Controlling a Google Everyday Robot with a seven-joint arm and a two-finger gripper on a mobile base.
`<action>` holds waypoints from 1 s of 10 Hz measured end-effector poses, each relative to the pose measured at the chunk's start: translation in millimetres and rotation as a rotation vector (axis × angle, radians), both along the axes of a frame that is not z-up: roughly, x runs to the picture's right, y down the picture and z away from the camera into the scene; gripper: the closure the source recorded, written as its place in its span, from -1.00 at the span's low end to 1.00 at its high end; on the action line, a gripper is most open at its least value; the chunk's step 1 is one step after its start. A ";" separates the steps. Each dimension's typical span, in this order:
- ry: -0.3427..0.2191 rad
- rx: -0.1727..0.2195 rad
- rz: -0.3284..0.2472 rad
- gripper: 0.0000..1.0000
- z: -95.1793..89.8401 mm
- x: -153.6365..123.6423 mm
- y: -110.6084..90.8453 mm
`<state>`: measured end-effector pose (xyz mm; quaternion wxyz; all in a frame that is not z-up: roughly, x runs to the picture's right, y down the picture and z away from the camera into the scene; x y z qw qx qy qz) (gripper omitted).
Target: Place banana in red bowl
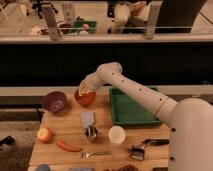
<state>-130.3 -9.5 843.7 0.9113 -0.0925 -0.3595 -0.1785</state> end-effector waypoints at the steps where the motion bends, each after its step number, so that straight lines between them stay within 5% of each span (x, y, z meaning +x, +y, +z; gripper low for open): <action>1: -0.001 -0.001 0.001 1.00 0.0 0.2 0.1; 6: 0.006 -0.010 0.011 0.92 2.5 8.0 0.0; 10: 0.027 -0.035 -0.016 0.16 6.3 -0.6 -2.4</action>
